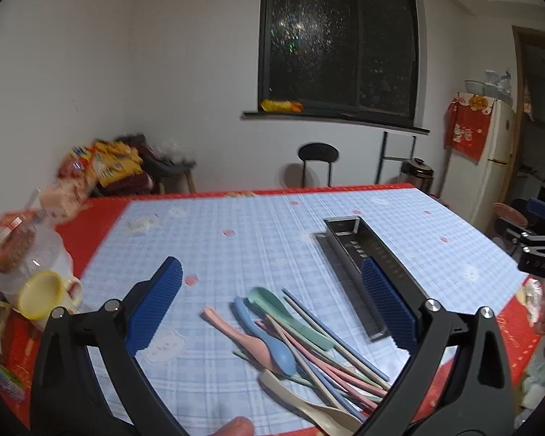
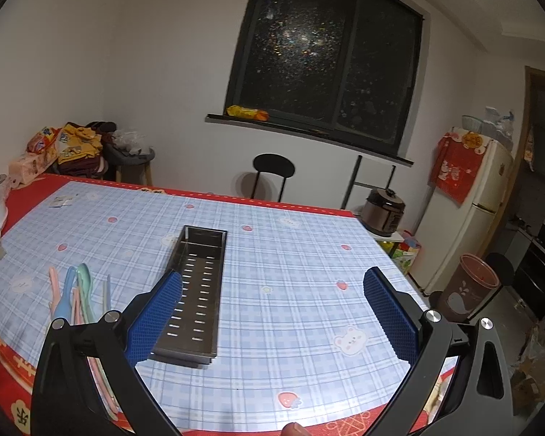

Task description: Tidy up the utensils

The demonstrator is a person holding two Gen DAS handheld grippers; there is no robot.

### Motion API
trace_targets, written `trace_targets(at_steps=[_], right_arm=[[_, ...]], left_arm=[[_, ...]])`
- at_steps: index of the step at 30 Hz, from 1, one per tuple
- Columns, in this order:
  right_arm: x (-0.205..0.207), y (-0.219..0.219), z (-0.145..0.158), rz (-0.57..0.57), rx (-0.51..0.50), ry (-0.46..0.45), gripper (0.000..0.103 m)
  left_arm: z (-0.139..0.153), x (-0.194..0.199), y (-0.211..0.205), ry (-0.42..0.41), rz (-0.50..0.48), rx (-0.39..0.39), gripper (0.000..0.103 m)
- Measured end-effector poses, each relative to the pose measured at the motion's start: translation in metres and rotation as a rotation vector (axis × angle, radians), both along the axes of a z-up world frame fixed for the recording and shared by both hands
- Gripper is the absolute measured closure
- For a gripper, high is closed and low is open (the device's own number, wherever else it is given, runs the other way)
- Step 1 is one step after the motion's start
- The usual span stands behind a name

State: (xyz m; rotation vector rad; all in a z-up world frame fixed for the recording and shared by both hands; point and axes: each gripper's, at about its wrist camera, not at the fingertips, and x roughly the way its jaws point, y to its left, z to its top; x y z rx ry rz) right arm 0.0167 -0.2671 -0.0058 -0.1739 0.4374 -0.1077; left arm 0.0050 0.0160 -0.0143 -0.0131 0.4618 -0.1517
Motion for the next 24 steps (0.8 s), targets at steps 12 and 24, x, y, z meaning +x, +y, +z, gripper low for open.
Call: trace_targets(at_steps=[12,24], right_arm=[[0.020,0.021,-0.041,0.177,0.120,0.097,0.005],[0.031,0.065,-0.095,0.329,0.156,0.254,0.005]], left_arm=[[-0.042,0.005,0.025,0.078,0.005,-0.042,0.005],[-0.084,0.004,0.046,0.203,0.109,0.016,0.005]])
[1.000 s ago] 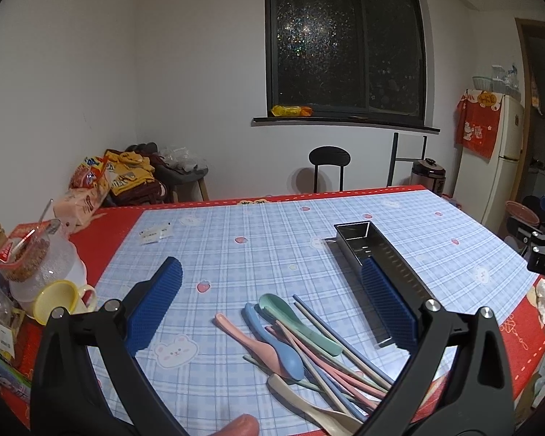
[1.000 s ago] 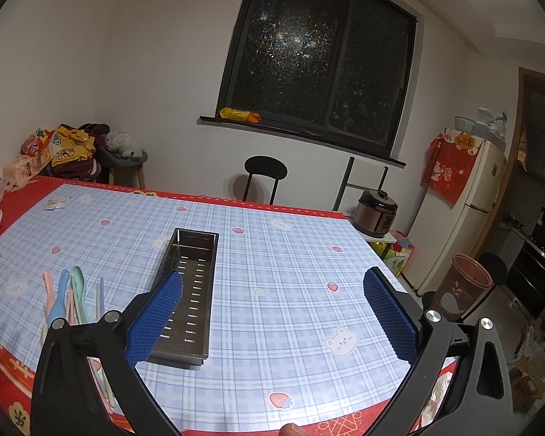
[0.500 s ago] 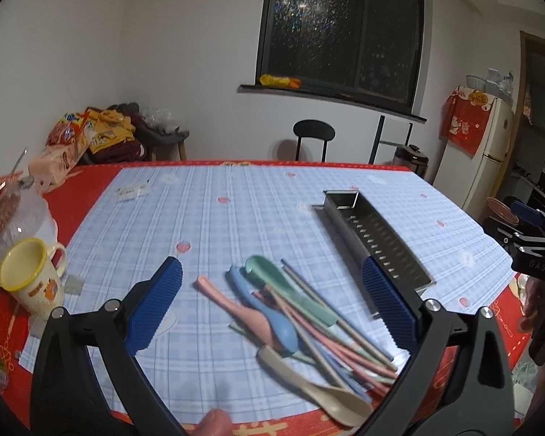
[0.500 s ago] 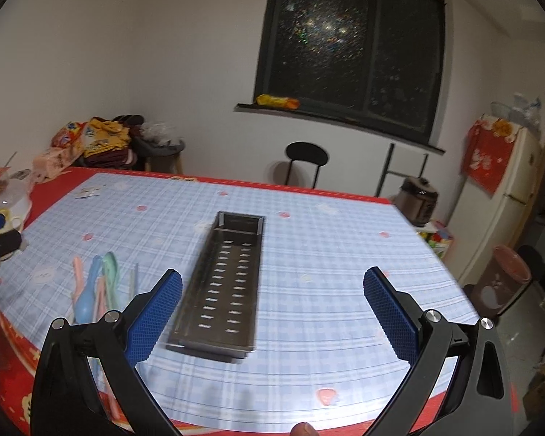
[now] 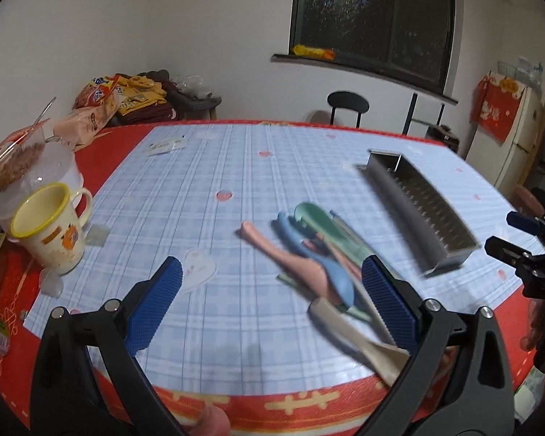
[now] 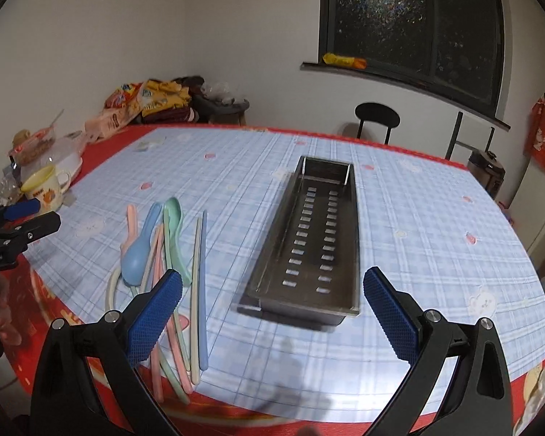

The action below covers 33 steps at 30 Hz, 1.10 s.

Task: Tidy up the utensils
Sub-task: 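Lower the left tool onto the utensil pile and grasp the white spoon handle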

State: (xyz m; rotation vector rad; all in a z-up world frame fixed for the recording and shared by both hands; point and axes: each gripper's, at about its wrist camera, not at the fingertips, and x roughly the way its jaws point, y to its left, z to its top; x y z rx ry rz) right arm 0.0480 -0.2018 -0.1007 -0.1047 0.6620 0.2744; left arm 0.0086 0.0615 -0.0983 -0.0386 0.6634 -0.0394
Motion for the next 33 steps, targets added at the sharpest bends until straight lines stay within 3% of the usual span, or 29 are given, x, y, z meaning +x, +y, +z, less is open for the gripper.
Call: trace_targets(at_steps=[6,8,9,10,11,15,25,27,29,33], right_arm=[[0.001,0.012,-0.019,0.129,0.077,0.060,0.006],[0.001,0.016,-0.023,0.161,0.091,0.068,0.011],[0.001,0.017,-0.025,0.172,0.095,0.072,0.020],[0.001,0.018,-0.028,0.178,0.097,0.077,0.032],[0.001,0.018,-0.030,0.175,0.098,0.079,0.037],[0.002,0.016,-0.037,0.202,0.135,0.090,0.053],[0.006,0.007,-0.045,0.261,0.171,0.072,0.054],[0.009,0.007,-0.049,0.281,0.182,0.091,0.054],[0.008,0.005,-0.049,0.310,0.205,0.099,0.054],[0.009,0.001,-0.051,0.346,0.249,0.123,0.054]], left_arm=[[-0.020,-0.008,-0.003,0.065,-0.018,-0.029,0.006],[-0.027,-0.011,-0.007,0.090,-0.034,-0.036,0.007],[-0.030,-0.011,-0.008,0.099,-0.038,-0.045,0.009],[-0.033,-0.012,-0.009,0.111,-0.048,-0.061,0.021],[-0.036,-0.011,-0.010,0.128,-0.060,-0.078,0.035],[-0.048,-0.010,-0.019,0.181,-0.082,-0.120,0.043],[-0.063,-0.009,-0.051,0.258,-0.082,-0.178,0.046],[-0.069,-0.008,-0.055,0.275,-0.059,-0.180,0.050],[-0.072,-0.008,-0.057,0.283,-0.043,-0.201,0.062],[-0.078,-0.009,-0.058,0.283,-0.003,-0.258,0.067]])
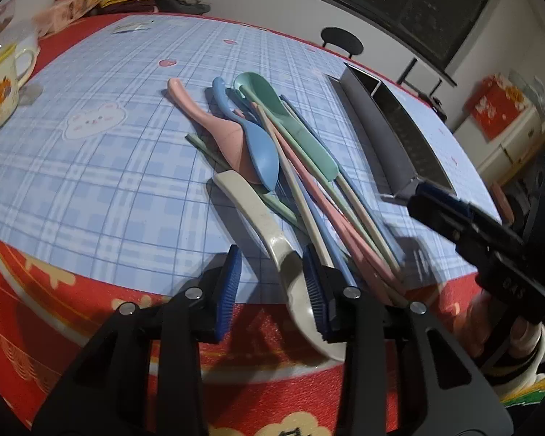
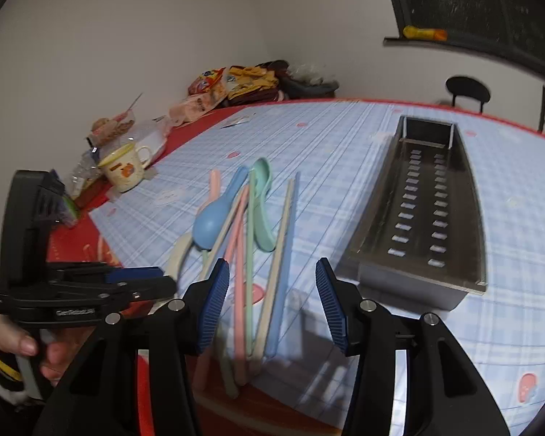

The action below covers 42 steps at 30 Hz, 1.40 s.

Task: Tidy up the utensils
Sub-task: 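Lower the left tool onto the utensil pile and grasp the white spoon handle, then grasp the pink chopstick with the right tool while the left tool holds the white spoon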

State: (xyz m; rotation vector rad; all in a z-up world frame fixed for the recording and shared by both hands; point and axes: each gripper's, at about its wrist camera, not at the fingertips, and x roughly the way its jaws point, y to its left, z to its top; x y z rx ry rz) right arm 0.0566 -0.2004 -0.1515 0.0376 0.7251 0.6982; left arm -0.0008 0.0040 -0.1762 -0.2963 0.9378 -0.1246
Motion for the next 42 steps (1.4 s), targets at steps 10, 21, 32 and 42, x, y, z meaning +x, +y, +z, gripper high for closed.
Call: trace_targets(at_steps=[10,21,32,42], right_arm=[[-0.004,-0.001,0.001,0.033,0.026,0.002,0.055],[0.002,0.005,-0.007,0.055,0.007,0.060,0.073],[0.001,0.041,-0.009,0.079,-0.109,0.088,0.087],[0.007,0.066,-0.017,0.088,-0.168,0.123,0.087]], left_arm=[[0.000,-0.001,-0.017,-0.003,-0.005,0.069,0.068],[0.000,0.003,-0.011,-0.008,-0.093,0.107,0.090],[0.009,0.001,0.026,-0.066,-0.067,0.166,0.090],[0.004,0.005,0.036,-0.080,-0.080,0.140,0.090]])
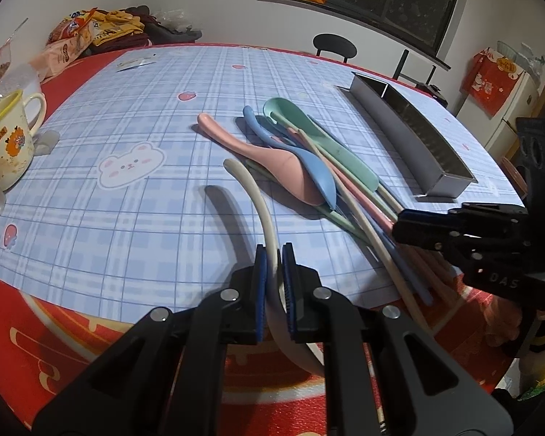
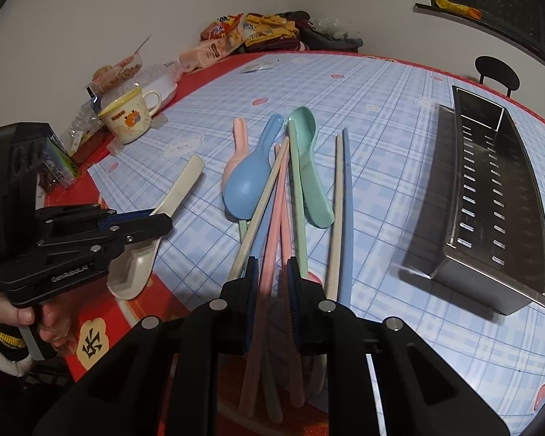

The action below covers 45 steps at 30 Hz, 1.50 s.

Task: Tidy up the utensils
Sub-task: 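Grasp the pink chopstick with the right tool while the left tool holds the white spoon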

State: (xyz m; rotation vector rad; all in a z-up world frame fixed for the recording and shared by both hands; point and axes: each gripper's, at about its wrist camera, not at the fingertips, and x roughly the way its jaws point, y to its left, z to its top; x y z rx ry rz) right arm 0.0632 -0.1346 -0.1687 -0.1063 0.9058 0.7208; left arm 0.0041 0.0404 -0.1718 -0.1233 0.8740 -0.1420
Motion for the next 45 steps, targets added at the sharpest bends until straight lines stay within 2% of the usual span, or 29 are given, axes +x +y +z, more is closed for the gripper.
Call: trace_targets(at_steps=[8,12,17,32,42,45], right_arm=[[0.004,0.009,-0.001,0.001,-0.031,-0.018,0.087],[0.004,0.015,-0.004,0.005,-0.069,-0.047,0.087],[-0.003,0.020,-0.006,0.023,-0.097,-0.077,0.095],[0.000,-0.008,0.003,-0.025,0.066,-0.056,0.097],[0.001,-0.019,0.006,-0.049,0.124,-0.060,0.097],[0.000,-0.023,0.008,-0.059,0.144,-0.073,0.097]], left_arm=[[-0.005,0.000,0.004,0.009,0.009,-0.044,0.090],[-0.006,0.000,0.003,0.009,0.010,-0.037,0.090],[-0.007,0.000,0.003,0.015,0.014,-0.038,0.089],[-0.010,0.002,0.005,0.031,0.021,-0.061,0.088],[-0.010,0.002,0.002,0.028,0.024,-0.032,0.088],[-0.008,0.000,-0.001,0.016,0.036,0.000,0.089]])
